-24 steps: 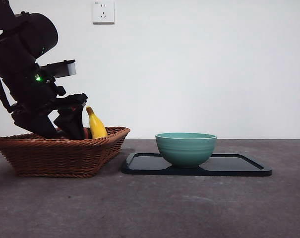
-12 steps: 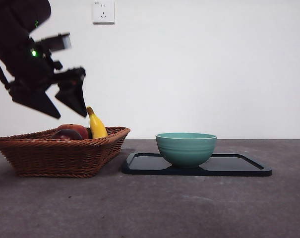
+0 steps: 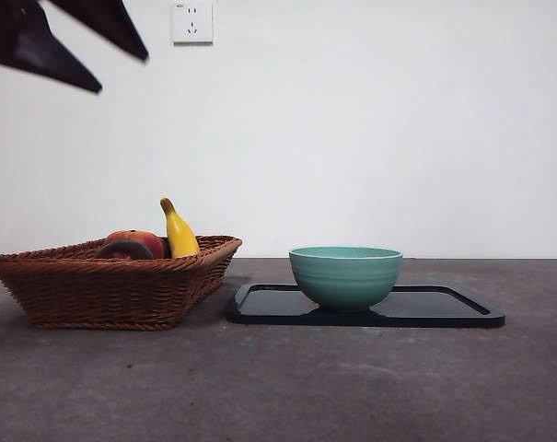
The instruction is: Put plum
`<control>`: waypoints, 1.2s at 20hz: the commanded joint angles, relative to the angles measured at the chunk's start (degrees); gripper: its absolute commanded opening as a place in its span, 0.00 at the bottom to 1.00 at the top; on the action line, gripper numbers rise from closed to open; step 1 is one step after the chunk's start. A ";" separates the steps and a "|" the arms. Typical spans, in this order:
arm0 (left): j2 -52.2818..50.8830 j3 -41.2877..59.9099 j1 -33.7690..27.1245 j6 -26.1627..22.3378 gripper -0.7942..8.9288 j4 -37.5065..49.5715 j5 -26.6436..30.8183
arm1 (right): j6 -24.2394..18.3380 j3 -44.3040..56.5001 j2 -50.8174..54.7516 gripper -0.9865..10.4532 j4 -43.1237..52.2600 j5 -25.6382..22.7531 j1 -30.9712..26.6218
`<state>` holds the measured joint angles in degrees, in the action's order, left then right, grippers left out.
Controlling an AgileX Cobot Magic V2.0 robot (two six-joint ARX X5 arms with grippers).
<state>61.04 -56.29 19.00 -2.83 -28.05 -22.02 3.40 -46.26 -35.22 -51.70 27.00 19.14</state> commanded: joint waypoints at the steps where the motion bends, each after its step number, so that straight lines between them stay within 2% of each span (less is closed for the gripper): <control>1: -2.99 -1.31 0.24 0.72 0.47 -4.48 -4.39 | 0.46 -0.46 -0.24 0.26 0.87 -0.02 0.24; 5: -7.76 -1.31 0.24 0.28 0.47 -14.69 -10.19 | 0.48 -0.46 -0.24 0.26 1.14 -0.02 0.24; 9: -9.01 -1.31 0.24 -1.70 0.47 -20.76 -14.01 | 0.72 -0.46 -0.24 0.26 1.09 -0.02 0.24; 19: -9.01 -1.31 0.24 -2.32 0.47 -21.29 -14.01 | 2.19 -0.46 -0.24 0.26 1.09 0.00 0.24; 21: -9.01 -1.31 0.24 -2.29 0.47 -21.31 -14.01 | 4.17 -0.46 -0.26 0.26 1.46 -0.09 0.24; 24: -9.01 -1.31 0.24 -2.29 0.47 -21.29 -14.01 | 11.10 -0.50 -0.96 0.26 5.60 -2.03 0.22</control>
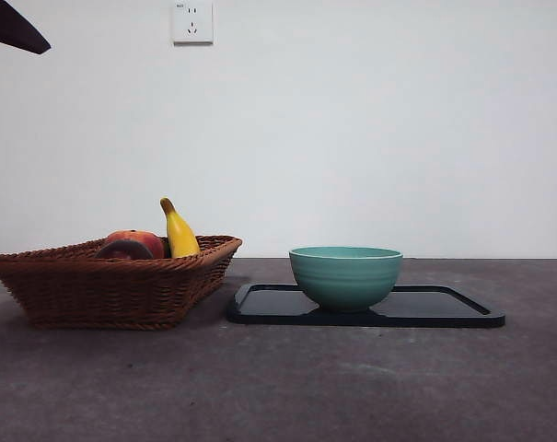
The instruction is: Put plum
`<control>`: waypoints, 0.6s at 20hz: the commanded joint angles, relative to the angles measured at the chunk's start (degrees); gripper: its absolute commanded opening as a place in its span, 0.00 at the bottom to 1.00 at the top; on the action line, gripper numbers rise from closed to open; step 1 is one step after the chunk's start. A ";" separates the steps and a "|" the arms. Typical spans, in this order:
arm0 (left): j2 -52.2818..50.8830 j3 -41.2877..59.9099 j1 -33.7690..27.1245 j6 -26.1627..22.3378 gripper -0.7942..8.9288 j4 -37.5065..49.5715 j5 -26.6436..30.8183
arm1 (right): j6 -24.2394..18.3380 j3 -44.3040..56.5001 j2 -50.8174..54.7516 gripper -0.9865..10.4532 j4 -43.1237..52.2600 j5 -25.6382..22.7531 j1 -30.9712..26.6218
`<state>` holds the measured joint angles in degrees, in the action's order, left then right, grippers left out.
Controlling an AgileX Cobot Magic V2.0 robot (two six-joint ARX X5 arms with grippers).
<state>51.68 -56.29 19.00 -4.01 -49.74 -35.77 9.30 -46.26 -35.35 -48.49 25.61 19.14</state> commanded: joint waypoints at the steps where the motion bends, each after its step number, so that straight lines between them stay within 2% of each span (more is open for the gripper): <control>1: 0.35 -1.31 0.24 -1.11 0.47 0.39 -0.26 | 7.02 -0.79 -1.77 0.28 4.50 -0.92 0.20; 5: 0.35 -1.31 0.24 -1.14 0.47 0.39 -0.26 | 8.46 -5.09 -9.46 0.28 8.70 -5.99 0.17; 10: 0.35 -1.31 0.24 -1.16 0.47 0.42 -0.26 | 5.64 -15.67 -24.96 0.31 9.53 -10.67 0.02; 12: 0.35 -1.31 0.24 -1.18 0.47 0.42 -0.26 | 4.72 -19.91 -31.30 0.32 9.51 -11.10 -0.31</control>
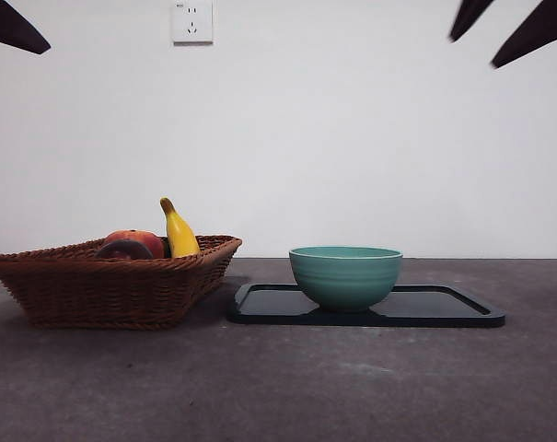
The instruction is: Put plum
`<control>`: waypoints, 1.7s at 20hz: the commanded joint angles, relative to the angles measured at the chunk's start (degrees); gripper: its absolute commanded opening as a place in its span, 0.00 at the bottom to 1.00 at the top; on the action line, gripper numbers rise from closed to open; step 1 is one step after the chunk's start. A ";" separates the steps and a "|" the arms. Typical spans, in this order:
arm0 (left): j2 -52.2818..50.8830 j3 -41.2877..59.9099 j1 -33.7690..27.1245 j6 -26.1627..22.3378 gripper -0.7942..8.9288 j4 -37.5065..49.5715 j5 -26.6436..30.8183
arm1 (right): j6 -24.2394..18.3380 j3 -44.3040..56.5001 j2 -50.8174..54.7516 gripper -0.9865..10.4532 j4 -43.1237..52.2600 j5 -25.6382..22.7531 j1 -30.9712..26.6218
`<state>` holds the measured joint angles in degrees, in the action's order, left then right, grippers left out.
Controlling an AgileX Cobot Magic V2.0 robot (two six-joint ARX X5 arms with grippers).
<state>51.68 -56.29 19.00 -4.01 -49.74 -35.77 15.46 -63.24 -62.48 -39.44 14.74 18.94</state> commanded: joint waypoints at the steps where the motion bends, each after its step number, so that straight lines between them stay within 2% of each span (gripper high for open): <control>1: 0.35 -1.31 0.24 -1.31 0.47 0.44 -0.26 | -2.05 -4.96 -7.37 0.32 0.44 -0.24 -0.35; 7: 0.35 -1.31 0.24 -1.36 0.47 0.44 -0.26 | -3.96 -13.29 -23.61 0.32 0.48 -1.75 -1.40; 11: 0.35 -1.31 0.24 -1.36 0.47 0.44 -0.26 | -4.11 -14.08 -31.41 0.32 3.91 -1.73 -1.46; 22: 0.35 -1.31 0.24 -1.36 0.47 0.42 -0.24 | -3.87 -14.08 -43.87 0.32 10.47 -1.84 -0.28; 25: 0.35 -1.31 0.24 -1.33 0.47 0.37 -0.24 | -3.91 -14.08 -45.20 0.26 10.82 -3.32 -0.20; 29: 0.35 -1.31 0.24 -1.33 0.47 0.07 -0.24 | -3.91 -14.05 -45.42 0.11 12.20 -4.28 -0.22; 34: 0.35 -1.31 0.24 -1.33 0.47 0.00 -0.24 | -3.89 -14.10 -45.05 0.10 12.90 -4.31 -0.22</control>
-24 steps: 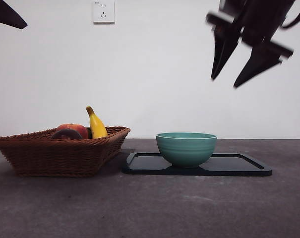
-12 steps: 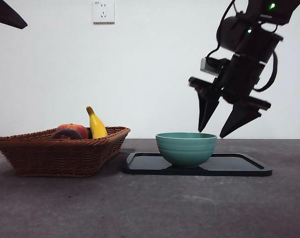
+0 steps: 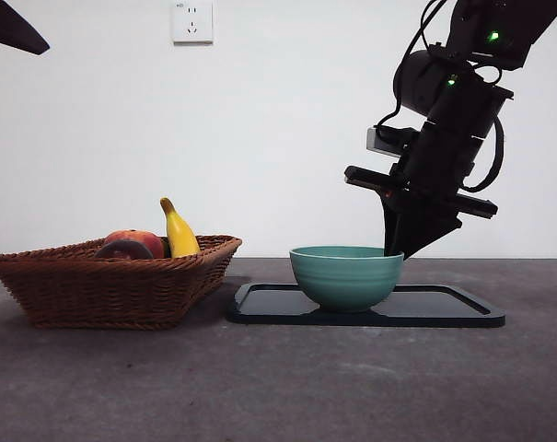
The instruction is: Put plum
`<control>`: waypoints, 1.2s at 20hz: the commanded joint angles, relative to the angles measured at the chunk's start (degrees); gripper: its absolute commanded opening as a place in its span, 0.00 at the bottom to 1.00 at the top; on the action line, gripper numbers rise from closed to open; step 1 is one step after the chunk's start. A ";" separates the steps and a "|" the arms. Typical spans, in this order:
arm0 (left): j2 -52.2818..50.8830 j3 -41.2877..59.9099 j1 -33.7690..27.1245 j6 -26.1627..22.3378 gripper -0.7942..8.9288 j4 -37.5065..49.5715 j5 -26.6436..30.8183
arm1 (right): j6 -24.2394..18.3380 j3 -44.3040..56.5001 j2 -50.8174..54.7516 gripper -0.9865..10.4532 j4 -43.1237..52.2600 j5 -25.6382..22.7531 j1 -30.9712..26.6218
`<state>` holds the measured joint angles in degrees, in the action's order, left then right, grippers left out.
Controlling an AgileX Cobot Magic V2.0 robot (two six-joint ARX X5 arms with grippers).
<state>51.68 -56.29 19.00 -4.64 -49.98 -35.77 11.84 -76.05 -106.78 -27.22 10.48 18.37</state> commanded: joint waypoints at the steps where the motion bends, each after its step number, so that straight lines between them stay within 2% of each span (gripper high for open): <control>1: 0.35 -1.31 0.24 -0.70 0.47 0.24 -0.24 | -0.26 -1.31 -0.24 0.10 0.68 -0.09 0.22; 8: 0.35 -1.31 0.24 -0.70 0.47 0.22 -0.24 | -0.33 -1.31 11.47 0.10 -1.25 0.00 0.22; 17: 0.35 -1.31 0.24 -0.74 0.47 0.24 -0.24 | -3.74 -0.79 29.83 0.10 -17.20 0.13 2.47; 21: 0.35 -1.31 0.24 -0.70 0.47 0.13 -0.24 | -3.74 5.29 35.21 0.10 -17.29 0.00 5.29; 24: 0.35 -1.31 0.24 -0.70 0.47 0.11 -0.26 | -3.10 12.68 36.81 0.10 -13.75 0.00 7.82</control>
<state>51.68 -56.29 19.00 -4.64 -50.06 -35.77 8.80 -62.61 -69.36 -41.36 10.46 25.89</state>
